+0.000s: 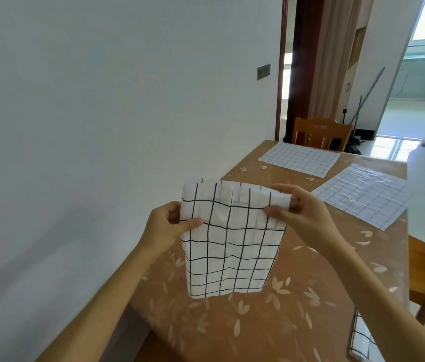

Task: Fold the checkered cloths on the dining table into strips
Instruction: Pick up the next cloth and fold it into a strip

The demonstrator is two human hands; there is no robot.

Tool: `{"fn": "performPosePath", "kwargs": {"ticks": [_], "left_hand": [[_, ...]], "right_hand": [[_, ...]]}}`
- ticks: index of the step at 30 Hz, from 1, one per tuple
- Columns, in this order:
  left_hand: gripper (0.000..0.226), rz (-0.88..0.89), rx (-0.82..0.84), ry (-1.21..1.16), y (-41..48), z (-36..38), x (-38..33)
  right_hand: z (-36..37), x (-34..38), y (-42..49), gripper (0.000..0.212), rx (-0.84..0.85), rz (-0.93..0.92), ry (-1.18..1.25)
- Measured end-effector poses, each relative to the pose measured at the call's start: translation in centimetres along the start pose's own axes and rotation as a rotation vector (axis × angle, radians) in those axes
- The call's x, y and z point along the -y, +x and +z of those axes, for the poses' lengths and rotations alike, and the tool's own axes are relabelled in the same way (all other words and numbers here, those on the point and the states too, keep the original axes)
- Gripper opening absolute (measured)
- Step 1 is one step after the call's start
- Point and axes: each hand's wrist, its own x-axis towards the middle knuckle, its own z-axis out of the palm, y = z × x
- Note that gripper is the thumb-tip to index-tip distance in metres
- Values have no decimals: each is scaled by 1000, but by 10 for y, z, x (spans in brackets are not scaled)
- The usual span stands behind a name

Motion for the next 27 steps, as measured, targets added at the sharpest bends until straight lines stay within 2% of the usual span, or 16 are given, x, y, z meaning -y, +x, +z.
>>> {"fn": "performPosePath", "kwargs": {"ticks": [4, 7, 9, 11, 14, 17, 19, 21, 25, 27], "left_hand": [[70, -49, -181, 254, -7, 12, -9], [68, 97, -232, 260, -21, 31, -31], [59, 234, -158, 247, -26, 39, -50], [55, 336, -18, 258, -29, 44, -69], [67, 313, 291, 216, -29, 46, -87], [81, 287, 354, 187, -25, 43, -83], [68, 300, 343, 235, -22, 40, -77], [48, 309, 353, 281, -21, 36, -73], [30, 360, 201, 267, -18, 28, -74], [27, 378, 120, 191, -15, 18, -78]], "right_hand": [[13, 6, 2, 60, -75, 31, 13], [26, 15, 2, 74, -47, 16, -48], [32, 24, 1, 83, 50, 26, -106], [35, 34, 0, 99, 217, -20, -146], [35, 47, 1, 114, 406, -61, -33], [31, 48, 2, 128, 493, -29, 2], [29, 45, 1, 137, 539, 12, -11], [27, 38, 0, 137, 552, 48, -13], [20, 28, -3, 128, 496, 117, -42], [13, 25, -9, 113, 503, 159, -97]]}}
